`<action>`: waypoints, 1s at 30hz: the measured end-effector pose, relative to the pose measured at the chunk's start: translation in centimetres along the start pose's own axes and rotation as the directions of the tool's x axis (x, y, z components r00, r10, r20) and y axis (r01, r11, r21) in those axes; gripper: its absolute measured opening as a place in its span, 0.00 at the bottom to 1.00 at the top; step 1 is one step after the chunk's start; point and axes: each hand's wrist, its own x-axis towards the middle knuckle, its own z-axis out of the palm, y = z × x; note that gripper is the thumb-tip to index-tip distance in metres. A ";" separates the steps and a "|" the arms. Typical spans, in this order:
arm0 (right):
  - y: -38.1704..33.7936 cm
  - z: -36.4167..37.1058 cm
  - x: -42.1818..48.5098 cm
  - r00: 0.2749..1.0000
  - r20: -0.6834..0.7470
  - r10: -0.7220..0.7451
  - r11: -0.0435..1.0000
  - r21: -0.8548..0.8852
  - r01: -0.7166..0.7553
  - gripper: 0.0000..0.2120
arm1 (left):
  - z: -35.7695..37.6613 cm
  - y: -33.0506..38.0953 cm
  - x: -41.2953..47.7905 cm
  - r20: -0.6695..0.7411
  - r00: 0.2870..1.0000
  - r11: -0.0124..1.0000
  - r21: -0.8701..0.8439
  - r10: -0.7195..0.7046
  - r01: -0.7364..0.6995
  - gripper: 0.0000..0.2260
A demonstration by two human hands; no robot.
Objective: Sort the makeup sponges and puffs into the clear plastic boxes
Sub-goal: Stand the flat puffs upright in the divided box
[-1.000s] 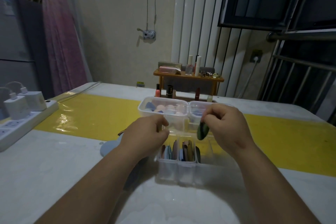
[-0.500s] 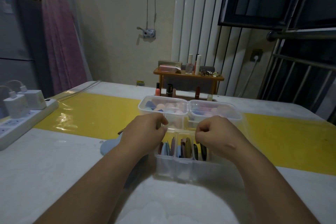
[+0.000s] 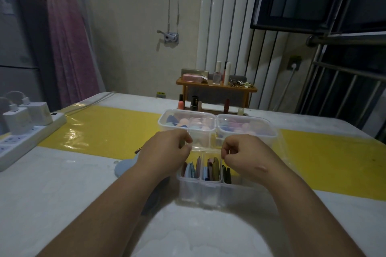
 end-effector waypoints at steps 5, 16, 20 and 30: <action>0.0 0.0 0.1 0.999 -0.046 -0.025 1.000 0.015 0.026 0.08 | -0.6 -0.3 0.1 -0.054 0.998 1.000 0.007 -0.029 0.029 0.10; -0.2 0.4 0.1 0.990 -0.133 -0.050 0.994 0.093 0.063 0.08 | -2.3 -2.5 0.8 -0.129 0.963 0.950 -0.236 -0.238 0.203 0.16; -0.1 0.6 0.1 0.989 -0.141 -0.049 0.994 0.088 0.062 0.08 | -2.5 -3.0 0.9 -0.159 0.953 0.958 -0.170 -0.259 0.232 0.16; 0.1 0.8 0.2 0.989 -0.135 -0.061 0.993 0.089 0.073 0.08 | -2.5 -2.7 0.7 0.104 0.940 0.945 0.062 -0.326 0.321 0.00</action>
